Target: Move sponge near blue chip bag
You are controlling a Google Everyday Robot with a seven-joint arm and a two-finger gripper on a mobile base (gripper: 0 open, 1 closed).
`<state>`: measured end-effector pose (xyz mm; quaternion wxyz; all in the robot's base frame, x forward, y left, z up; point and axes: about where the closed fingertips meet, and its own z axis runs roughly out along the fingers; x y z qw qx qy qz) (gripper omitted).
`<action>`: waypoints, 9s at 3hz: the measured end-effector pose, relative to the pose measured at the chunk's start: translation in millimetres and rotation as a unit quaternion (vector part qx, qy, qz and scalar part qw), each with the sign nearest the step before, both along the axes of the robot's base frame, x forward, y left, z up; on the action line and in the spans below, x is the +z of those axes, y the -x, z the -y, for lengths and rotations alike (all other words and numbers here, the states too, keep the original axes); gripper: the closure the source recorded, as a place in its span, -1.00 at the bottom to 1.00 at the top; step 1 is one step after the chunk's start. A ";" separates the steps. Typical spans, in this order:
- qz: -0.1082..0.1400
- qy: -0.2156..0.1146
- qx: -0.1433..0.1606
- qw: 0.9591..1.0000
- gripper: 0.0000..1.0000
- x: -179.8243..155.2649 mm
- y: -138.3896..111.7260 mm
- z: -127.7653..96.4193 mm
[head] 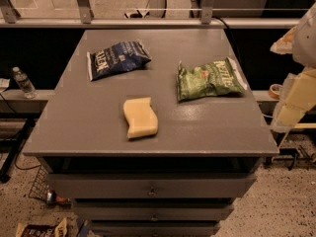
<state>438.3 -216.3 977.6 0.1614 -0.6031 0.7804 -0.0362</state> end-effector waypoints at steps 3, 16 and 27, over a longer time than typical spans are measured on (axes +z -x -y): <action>-0.020 -0.038 -0.020 0.999 -1.00 -45.2 10.8 -39.6; -0.015 -0.160 0.037 0.986 1.00 -114.9 -70.0 -225.1; 0.160 -0.135 0.043 0.977 -1.00 -66.1 -288.6 -266.0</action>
Offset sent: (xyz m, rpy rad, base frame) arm -0.0113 0.0487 -0.0482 0.0461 0.0569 0.0045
